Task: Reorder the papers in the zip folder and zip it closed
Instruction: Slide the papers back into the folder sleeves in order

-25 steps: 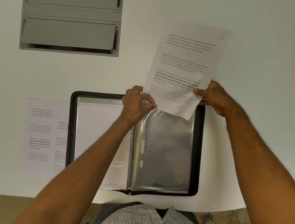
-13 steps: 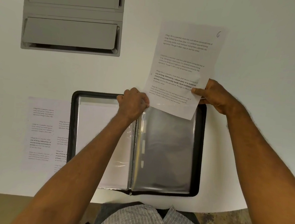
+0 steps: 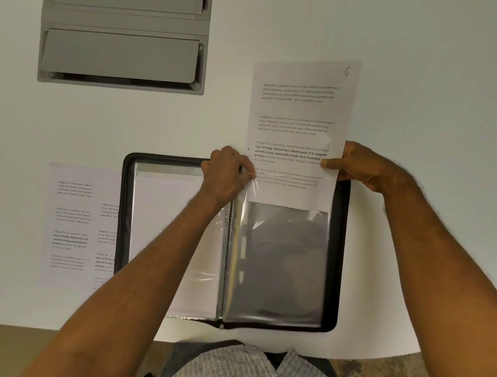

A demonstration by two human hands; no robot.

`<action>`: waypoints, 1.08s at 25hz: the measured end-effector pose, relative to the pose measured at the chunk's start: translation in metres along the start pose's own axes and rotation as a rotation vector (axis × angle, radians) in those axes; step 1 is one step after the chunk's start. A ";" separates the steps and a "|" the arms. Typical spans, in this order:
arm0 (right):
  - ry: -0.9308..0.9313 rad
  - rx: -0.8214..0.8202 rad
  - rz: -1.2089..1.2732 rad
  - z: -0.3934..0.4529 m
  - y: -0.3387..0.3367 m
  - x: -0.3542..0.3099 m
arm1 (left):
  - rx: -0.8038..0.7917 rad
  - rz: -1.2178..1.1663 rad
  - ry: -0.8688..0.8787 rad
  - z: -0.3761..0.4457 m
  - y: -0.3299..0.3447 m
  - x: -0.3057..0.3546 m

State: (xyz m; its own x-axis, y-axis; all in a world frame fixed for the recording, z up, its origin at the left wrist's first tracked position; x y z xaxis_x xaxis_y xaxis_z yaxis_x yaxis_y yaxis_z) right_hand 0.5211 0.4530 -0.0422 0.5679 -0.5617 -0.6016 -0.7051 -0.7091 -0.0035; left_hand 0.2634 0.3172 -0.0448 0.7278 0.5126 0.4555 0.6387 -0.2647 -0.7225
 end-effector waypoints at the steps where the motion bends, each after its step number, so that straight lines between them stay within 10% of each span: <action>1: 0.021 -0.026 -0.020 0.000 0.001 0.000 | -0.003 -0.006 0.003 0.001 0.001 0.000; 11: -0.169 0.344 0.151 0.015 0.007 -0.013 | -0.012 -0.019 0.003 0.003 0.001 -0.003; 27: -0.055 0.183 -0.120 0.007 0.003 -0.008 | 0.014 -0.084 0.002 0.001 -0.002 -0.008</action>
State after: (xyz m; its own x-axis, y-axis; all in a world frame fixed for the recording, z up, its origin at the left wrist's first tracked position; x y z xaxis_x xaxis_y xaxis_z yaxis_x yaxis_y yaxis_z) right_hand 0.5113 0.4589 -0.0431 0.6318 -0.4506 -0.6307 -0.7023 -0.6771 -0.2197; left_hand 0.2557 0.3146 -0.0480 0.6725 0.5311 0.5154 0.6936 -0.2094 -0.6892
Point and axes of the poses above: each hand's wrist, its own z-axis towards the middle knuckle, its own y-axis out of the palm, x = y × z, the point moved 3 cm from there along z, towards the middle knuckle, and after that the axes turned 1 degree about -x, right-handed, at the moved point
